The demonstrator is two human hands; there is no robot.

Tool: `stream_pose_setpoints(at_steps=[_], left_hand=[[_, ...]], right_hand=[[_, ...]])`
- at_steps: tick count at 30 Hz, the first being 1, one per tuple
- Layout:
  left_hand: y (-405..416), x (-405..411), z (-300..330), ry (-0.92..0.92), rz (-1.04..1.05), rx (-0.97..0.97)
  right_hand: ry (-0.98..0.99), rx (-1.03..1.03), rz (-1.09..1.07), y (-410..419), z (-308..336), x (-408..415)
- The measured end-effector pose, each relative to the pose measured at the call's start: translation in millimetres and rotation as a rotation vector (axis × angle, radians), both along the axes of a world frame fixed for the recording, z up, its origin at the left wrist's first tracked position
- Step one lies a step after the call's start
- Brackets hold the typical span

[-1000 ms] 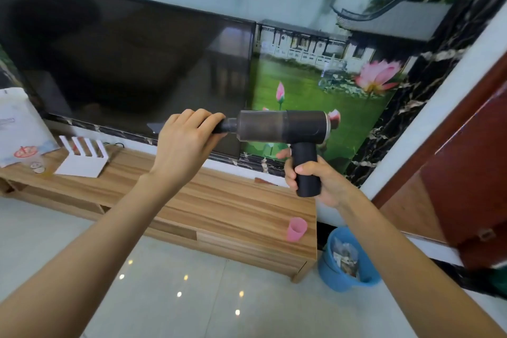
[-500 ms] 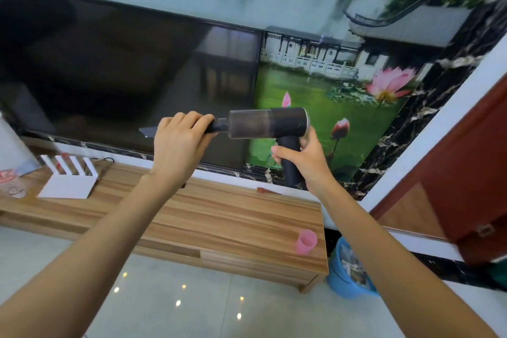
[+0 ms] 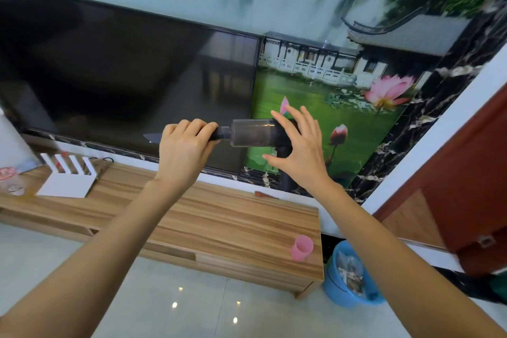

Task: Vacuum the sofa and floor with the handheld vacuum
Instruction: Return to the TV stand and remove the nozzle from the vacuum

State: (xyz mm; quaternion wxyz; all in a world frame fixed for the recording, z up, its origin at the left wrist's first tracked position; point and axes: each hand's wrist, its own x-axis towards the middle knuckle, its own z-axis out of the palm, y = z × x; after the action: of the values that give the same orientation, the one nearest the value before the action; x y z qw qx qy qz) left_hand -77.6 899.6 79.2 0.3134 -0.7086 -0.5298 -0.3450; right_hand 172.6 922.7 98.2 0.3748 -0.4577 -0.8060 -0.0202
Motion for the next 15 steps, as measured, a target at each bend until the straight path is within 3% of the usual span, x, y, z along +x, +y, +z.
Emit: stream_pose_setpoints(at_steps=[5,15], left_hand=[[3.8,12.3,3.7,0.025,-0.022,0.035],[5.2,31.2,5.8,0.024,-0.068,0.023]], right_hand=[[-0.201,0.252,-0.021,4.0,5.8,3.6],[-0.161,0.212,0.084,7.1,7.8,1.1]])
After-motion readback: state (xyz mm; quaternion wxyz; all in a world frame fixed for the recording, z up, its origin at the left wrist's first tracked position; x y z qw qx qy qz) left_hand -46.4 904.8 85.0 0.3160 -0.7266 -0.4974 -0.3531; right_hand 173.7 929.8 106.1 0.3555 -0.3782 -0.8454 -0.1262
